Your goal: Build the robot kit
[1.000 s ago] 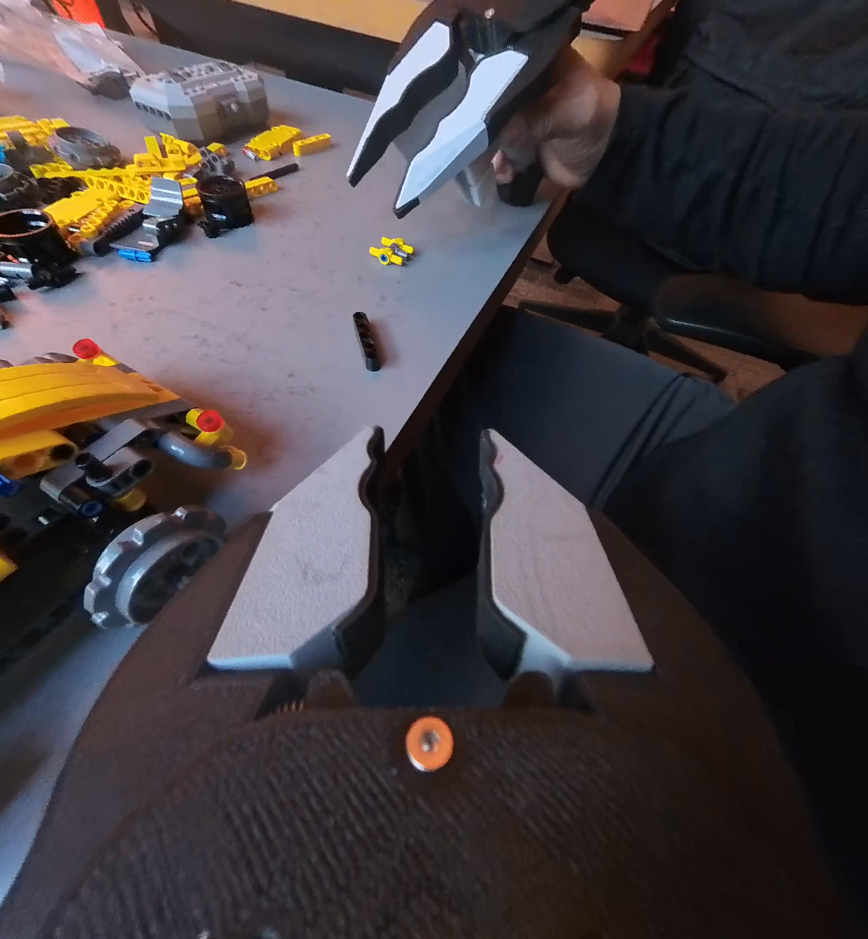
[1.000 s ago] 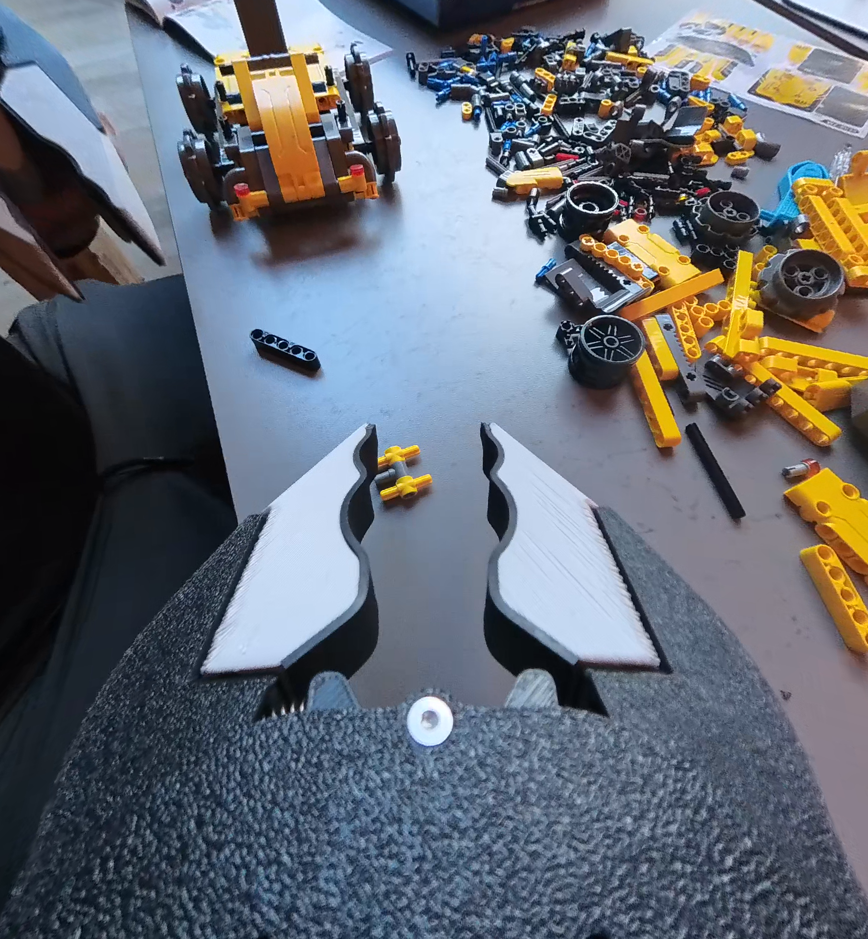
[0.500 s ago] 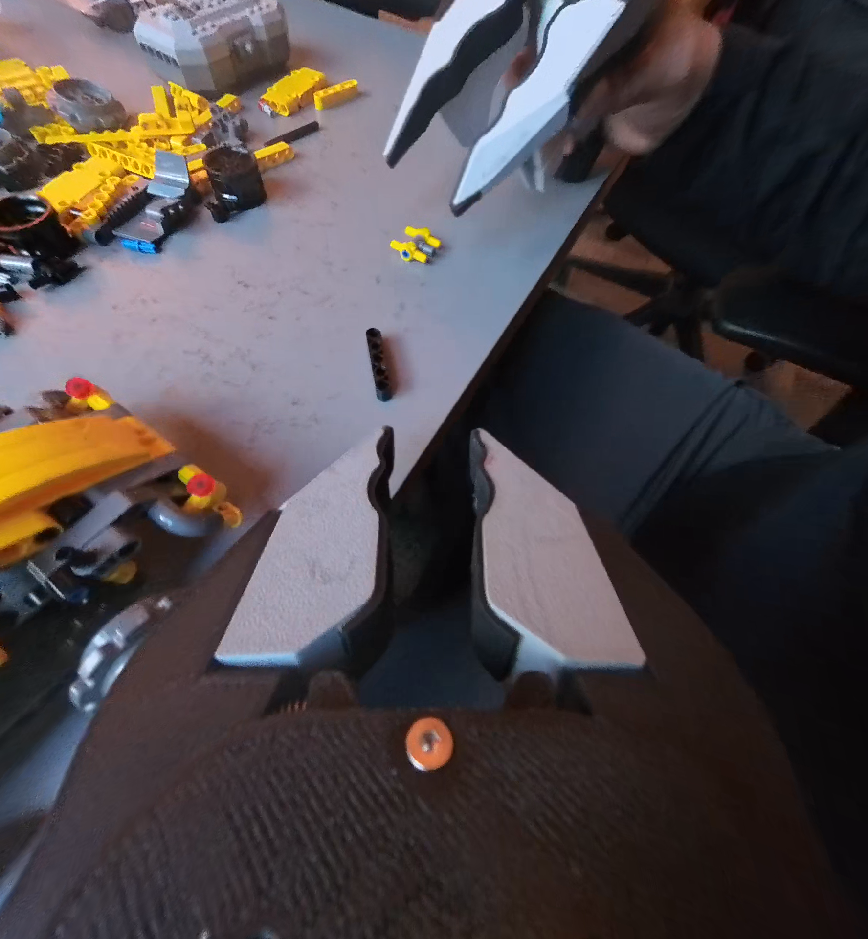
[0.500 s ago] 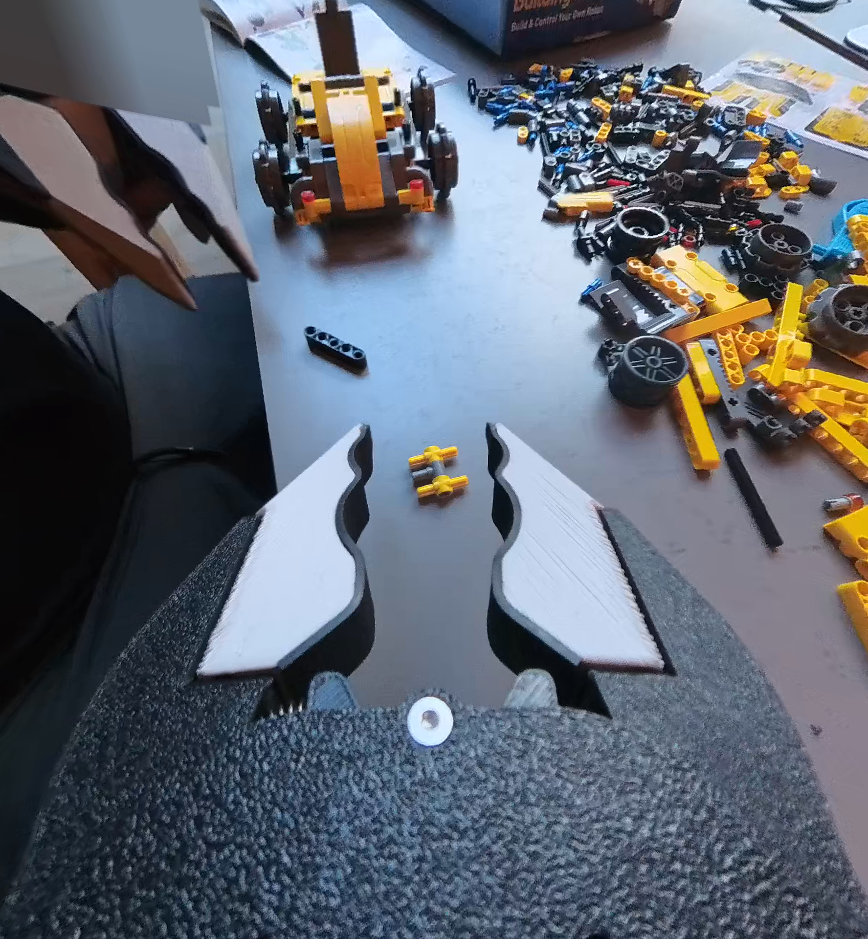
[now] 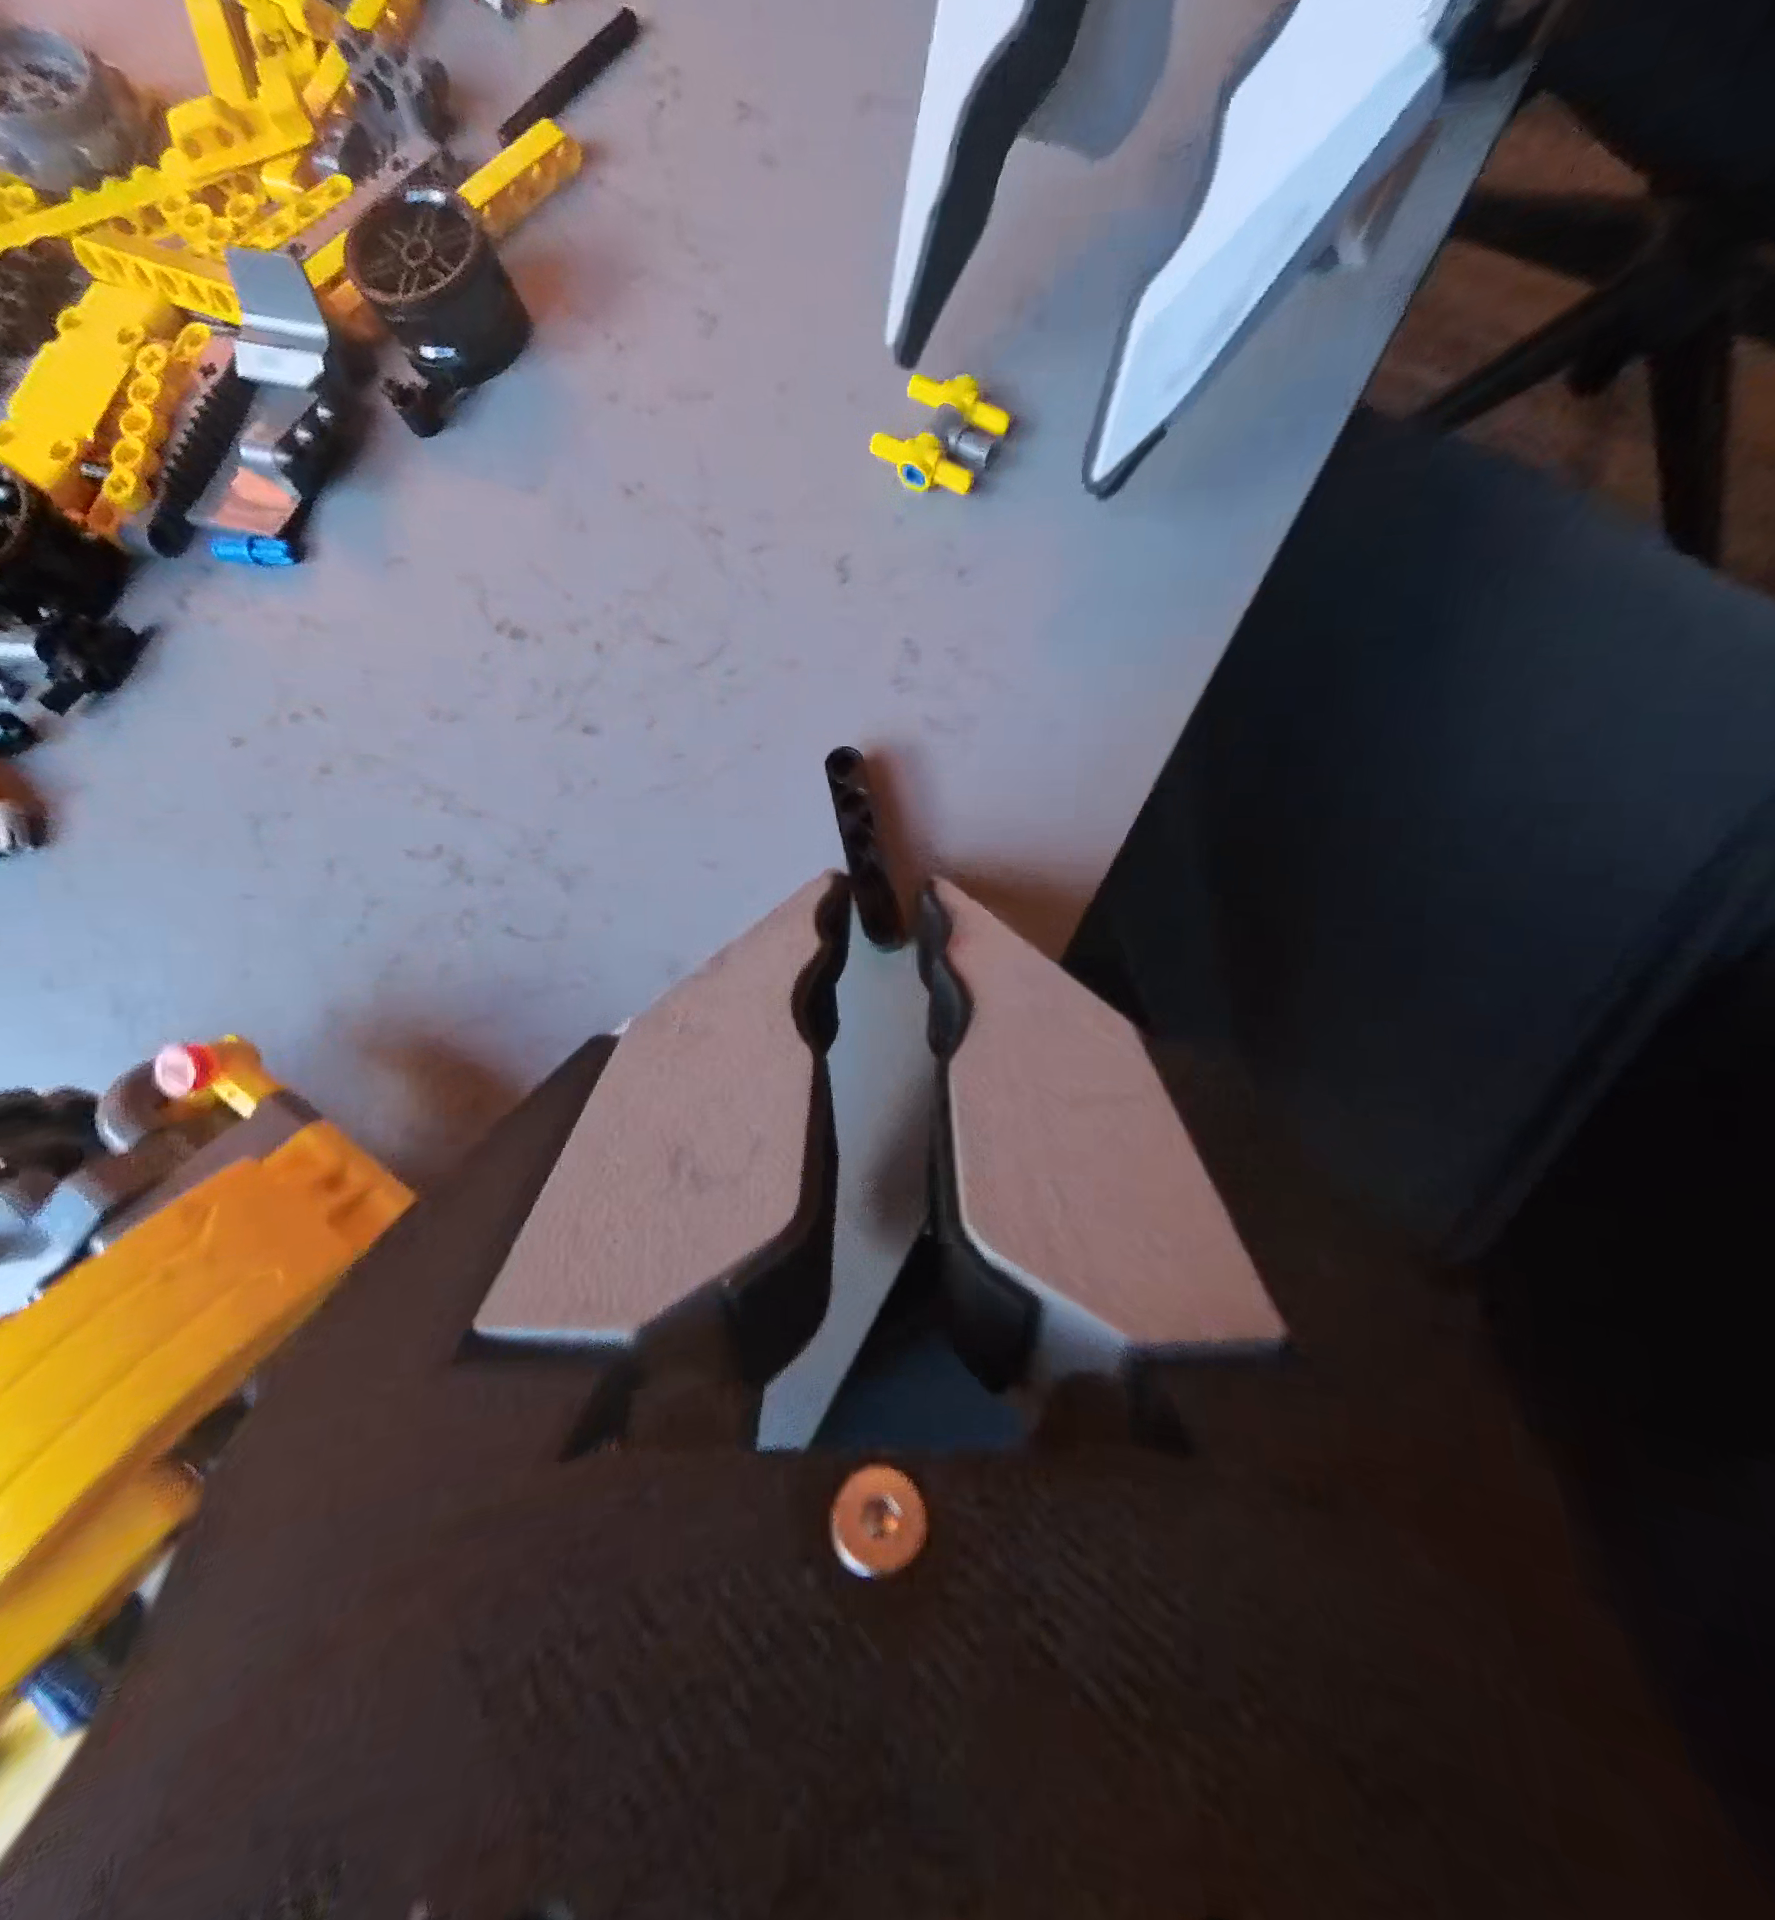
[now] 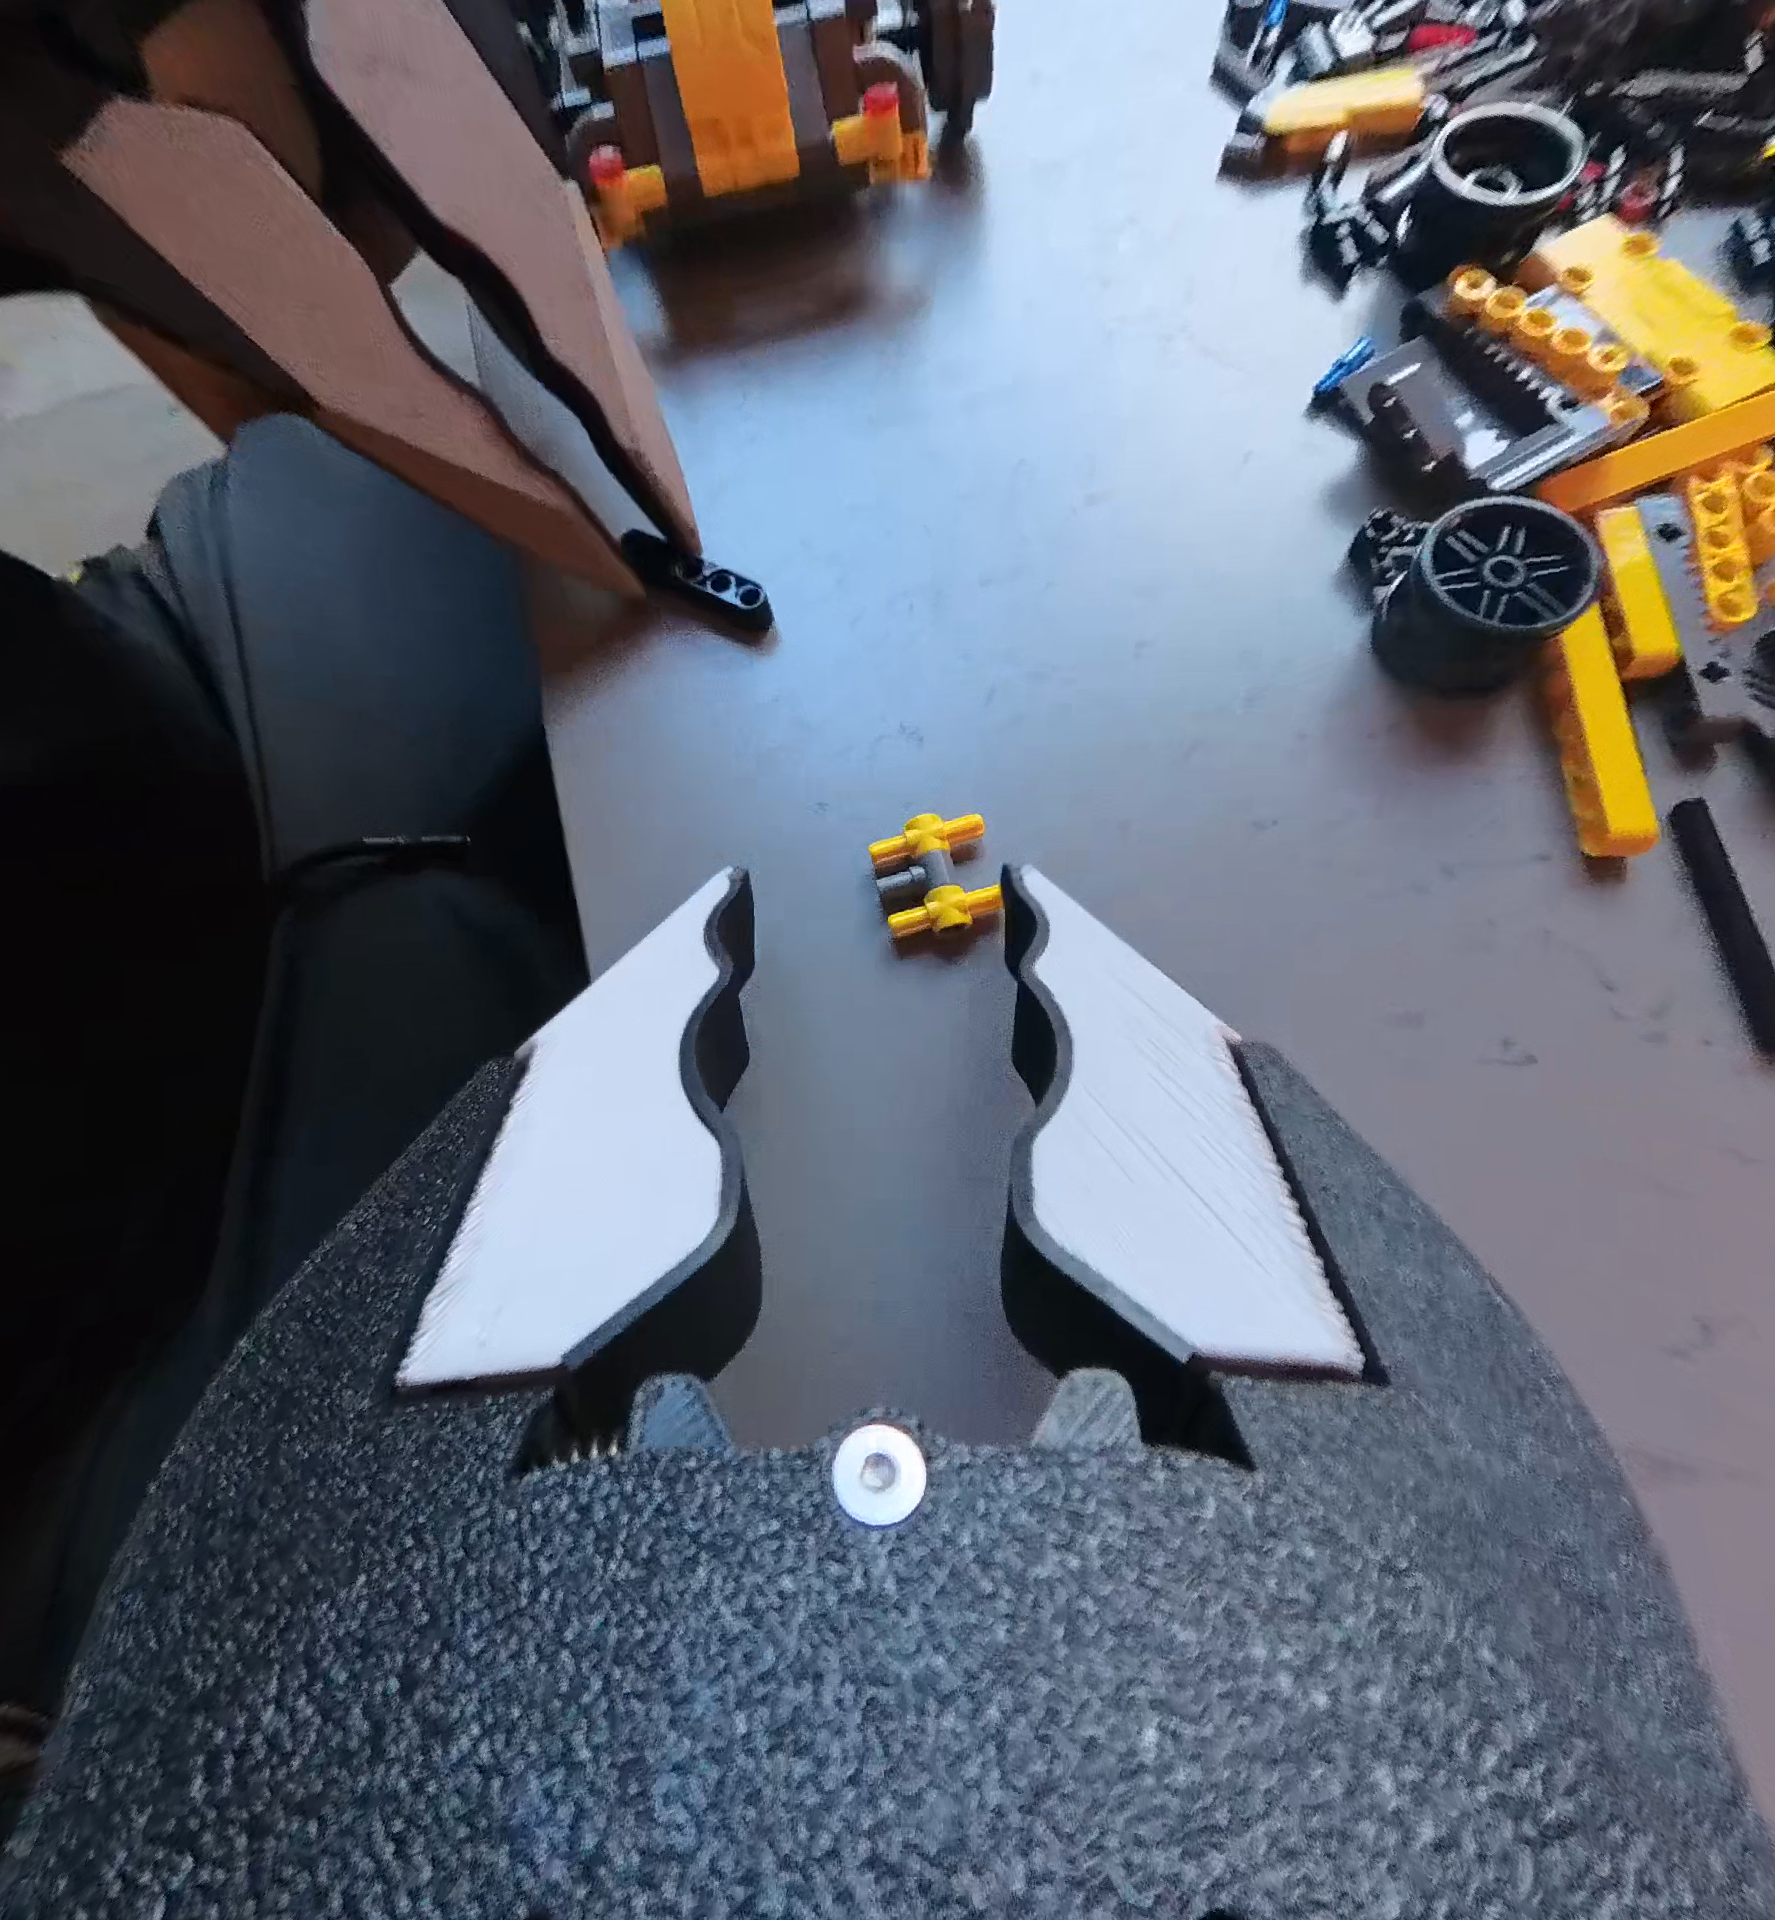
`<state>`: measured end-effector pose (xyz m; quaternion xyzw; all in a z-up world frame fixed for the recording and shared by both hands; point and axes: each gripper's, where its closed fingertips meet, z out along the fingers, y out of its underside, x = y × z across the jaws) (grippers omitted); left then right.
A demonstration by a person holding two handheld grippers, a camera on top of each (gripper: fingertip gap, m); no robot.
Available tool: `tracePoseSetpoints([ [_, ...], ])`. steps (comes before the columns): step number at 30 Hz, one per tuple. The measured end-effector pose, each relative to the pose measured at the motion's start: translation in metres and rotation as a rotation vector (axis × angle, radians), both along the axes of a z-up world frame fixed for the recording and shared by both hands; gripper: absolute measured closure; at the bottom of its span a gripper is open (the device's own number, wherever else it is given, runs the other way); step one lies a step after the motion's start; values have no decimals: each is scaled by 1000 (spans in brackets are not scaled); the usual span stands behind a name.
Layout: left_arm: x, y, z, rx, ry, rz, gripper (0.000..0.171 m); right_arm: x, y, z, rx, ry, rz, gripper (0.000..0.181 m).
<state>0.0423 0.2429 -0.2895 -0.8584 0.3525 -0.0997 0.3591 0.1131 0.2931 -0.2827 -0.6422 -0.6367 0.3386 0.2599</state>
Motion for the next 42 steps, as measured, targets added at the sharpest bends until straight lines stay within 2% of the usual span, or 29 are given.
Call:
tracePoseSetpoints([
  [5, 10, 9, 0, 28, 81, -108, 167, -1, 11, -8, 24, -51, -19, 144],
  [7, 13, 11, -1, 21, 86, -136, 167, -1, 7, -8, 17, -52, 9, 157],
  [13, 13, 10, 2, 8, 67, -169, 144, -2, 3, -8, 105, -47, 43, 158],
  [18, 17, 7, 25, -3, -86, -162, 145, -18, -6, 16, 271, 92, 69, 158],
  [22, 20, 9, 47, -53, -254, -157, 145, -38, -22, 40, 532, 158, 125, 157],
  [26, 20, 6, 52, -112, -364, -170, 141, -51, -35, 51, 703, 188, 148, 157],
  [29, 19, 4, 51, -131, -393, -169, 147, -57, -41, 58, 756, 238, 152, 157],
  [32, 22, 0, 59, -132, -468, -188, 168, -58, -40, 61, 820, 245, 141, 158],
  [37, 23, -5, 65, -170, -578, -195, 166, -59, -45, 66, 884, 257, 157, 158],
  [39, 23, -5, 63, -175, -578, -191, 163, -60, -46, 64, 904, 241, 164, 166],
  [42, 21, -3, 63, -151, -566, -186, 163, -61, -45, 63, 949, 238, 161, 166],
])
